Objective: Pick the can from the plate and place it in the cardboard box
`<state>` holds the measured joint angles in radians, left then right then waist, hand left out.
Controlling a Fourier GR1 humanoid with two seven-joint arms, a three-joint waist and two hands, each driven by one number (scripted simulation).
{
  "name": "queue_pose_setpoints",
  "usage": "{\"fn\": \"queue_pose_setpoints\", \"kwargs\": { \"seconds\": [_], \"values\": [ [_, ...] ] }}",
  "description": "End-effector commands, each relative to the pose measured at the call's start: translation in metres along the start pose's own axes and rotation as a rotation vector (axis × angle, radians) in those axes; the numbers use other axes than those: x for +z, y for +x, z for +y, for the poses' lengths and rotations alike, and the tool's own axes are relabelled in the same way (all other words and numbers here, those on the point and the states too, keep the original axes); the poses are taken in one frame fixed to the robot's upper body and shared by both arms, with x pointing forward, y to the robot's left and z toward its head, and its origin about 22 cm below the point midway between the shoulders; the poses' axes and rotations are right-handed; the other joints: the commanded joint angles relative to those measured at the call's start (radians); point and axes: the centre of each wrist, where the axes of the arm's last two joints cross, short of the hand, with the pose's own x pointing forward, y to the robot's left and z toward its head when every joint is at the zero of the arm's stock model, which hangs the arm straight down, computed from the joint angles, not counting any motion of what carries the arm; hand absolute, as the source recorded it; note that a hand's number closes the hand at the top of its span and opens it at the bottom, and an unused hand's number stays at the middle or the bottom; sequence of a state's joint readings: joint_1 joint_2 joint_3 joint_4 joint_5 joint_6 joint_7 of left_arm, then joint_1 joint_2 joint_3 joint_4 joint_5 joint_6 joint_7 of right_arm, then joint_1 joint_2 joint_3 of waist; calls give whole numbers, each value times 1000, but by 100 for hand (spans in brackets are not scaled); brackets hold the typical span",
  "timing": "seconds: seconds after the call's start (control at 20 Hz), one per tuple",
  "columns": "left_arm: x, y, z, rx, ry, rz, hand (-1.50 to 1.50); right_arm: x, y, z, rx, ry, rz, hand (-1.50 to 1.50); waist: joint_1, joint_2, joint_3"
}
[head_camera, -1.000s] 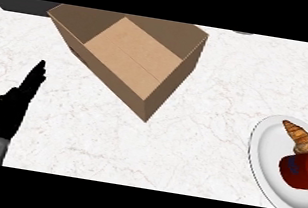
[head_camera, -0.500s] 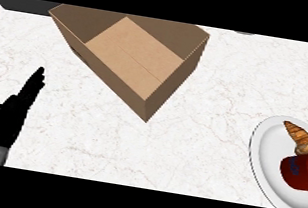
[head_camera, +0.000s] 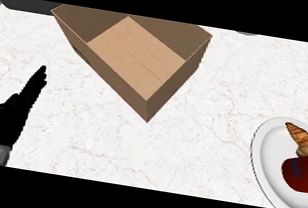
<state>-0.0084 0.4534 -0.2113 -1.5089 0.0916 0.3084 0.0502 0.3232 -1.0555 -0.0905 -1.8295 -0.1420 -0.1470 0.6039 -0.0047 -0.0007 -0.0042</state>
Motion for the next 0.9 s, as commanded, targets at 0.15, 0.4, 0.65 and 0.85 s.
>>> {"fn": "queue_pose_setpoints", "kwargs": {
  "seconds": [0.15, 0.4, 0.65, 0.85],
  "values": [
    [-2, 5, -7, 5, -20, -10, 0, 20, 53, 6, 71, 131, 110, -150, 10, 2, 3],
    [3, 12, -23, 5, 5, -3, 0, 9, 43, 42, 97, 113, 175, -150, 10, 1, 4],
    [10, 15, 5, -3, -19, 0, 0, 7, 54, 18, 106, 114, 213, -150, 7, -1, 4],
    [-3, -4, -20, 11, -14, 1, 0, 4, 36, 69, 88, 127, 228, -150, 3, 1, 4]
  ]
}}
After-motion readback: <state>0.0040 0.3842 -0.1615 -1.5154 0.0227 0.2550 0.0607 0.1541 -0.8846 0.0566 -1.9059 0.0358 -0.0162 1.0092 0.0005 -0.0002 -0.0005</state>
